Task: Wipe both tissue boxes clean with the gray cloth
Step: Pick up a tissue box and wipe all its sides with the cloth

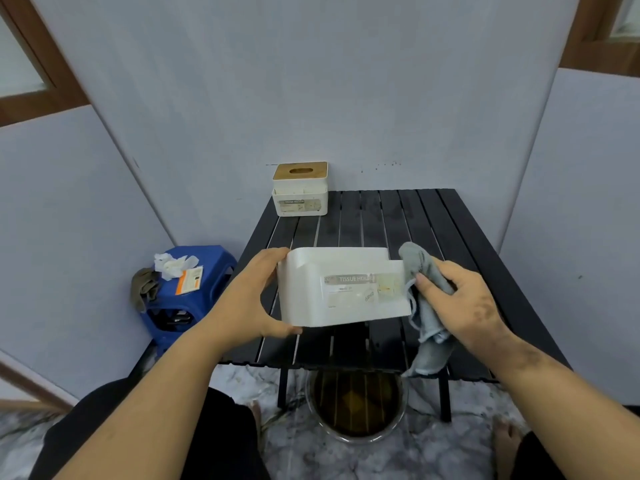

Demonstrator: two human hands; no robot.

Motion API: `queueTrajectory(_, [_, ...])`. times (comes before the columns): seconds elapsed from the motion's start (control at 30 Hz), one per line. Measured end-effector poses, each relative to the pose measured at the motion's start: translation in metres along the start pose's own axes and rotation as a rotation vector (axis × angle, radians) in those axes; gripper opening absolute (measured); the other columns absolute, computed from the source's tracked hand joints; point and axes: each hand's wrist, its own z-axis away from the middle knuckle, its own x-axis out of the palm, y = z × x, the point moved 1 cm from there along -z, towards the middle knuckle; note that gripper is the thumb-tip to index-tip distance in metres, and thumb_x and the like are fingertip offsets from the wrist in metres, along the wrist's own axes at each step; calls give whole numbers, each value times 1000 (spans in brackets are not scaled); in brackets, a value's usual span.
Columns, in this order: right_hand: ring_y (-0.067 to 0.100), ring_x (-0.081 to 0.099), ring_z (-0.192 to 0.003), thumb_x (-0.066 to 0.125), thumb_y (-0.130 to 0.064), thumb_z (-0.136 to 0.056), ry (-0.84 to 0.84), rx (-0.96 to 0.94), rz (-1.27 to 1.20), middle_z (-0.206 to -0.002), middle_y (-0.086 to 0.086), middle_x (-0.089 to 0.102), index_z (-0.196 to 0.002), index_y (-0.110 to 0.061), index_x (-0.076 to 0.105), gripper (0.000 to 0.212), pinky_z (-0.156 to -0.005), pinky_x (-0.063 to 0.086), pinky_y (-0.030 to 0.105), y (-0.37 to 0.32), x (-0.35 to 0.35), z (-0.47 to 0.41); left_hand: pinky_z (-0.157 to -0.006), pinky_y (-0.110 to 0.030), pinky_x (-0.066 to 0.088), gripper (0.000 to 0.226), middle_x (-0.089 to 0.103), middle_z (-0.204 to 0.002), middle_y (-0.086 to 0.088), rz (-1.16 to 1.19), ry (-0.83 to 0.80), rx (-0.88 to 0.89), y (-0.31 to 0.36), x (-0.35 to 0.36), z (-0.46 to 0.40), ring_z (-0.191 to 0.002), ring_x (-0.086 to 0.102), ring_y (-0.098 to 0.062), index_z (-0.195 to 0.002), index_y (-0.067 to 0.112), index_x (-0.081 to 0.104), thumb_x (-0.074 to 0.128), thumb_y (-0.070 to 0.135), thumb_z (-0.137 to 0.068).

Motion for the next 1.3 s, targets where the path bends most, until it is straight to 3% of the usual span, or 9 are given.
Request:
queueTrajectory(0.1, [25,67,-49,62,-17,-95,-64,94,-290,-71,16,69,-108,-10,70,16,-40,51,24,-9,5,4,-118,-44,41,113,39,-151,25,-36,6,-3,0,1,-2,-141,42,-5,-150,44,35,99,37,-57])
queueTrajectory(0.2, [36,64,-48,63,-17,-93,-79,115,-379,-72,22,68,-112,-10,69,21,-38,51,30,-14,8,4,-113,-38,47,119,33,-149,25,-23,11,-59,-4,4,-4,-135,48,-7,-150,54,31,100,33,-56])
queueTrajectory(0.37, [32,68,-53,64,-6,-90,-101,105,-428,-78,15,74,-117,-10,69,28,-41,54,31,-19,10,4,-84,-33,63,114,51,-127,17,48,3,-137,-7,11,-9,-95,71,-13,-145,62,31,96,18,-62])
queueTrajectory(0.53, [15,72,-99,69,-6,-77,-84,30,-400,-108,0,76,-124,-14,65,48,-77,60,25,-10,2,5,-88,-30,62,112,48,-140,19,211,20,-148,-1,32,-14,-108,67,-9,-151,56,29,90,8,-71])
queueTrajectory(0.67, [16,68,-111,72,-1,-78,-91,-22,-339,-118,0,73,-122,-17,67,47,-91,56,28,-1,-4,13,-107,-30,52,120,37,-157,23,339,-84,-136,0,47,-15,-130,59,-10,-144,70,19,90,5,-72])
queueTrajectory(0.83, [14,68,-110,72,4,-79,-68,-55,-286,-117,1,72,-122,-14,68,47,-92,55,26,3,-10,21,-123,-39,33,142,21,-168,18,385,-297,-86,-5,48,-14,-151,36,-13,-157,56,2,99,20,-61])
queueTrajectory(1.1, [19,67,-92,82,0,-70,-131,-155,33,-97,9,67,-116,-10,72,48,-85,55,21,5,-16,27,-106,-48,54,101,45,-153,16,432,-109,-123,-4,60,-12,-132,58,-16,-144,48,33,95,33,-66])
queueTrajectory(1.23, [20,66,-90,82,-1,-73,-160,-188,86,-95,8,66,-116,-14,73,46,-81,53,20,-6,-19,24,-102,-46,57,97,48,-149,18,448,-75,-122,-5,60,-10,-130,60,-16,-143,42,38,96,26,-67])
queueTrajectory(1.3, [19,66,-88,82,-2,-74,-91,-243,121,-94,6,66,-115,-17,73,44,-79,53,20,-15,-23,20,-101,-45,57,96,50,-148,14,439,-78,-117,-5,62,-9,-129,60,-16,-144,38,38,95,22,-69])
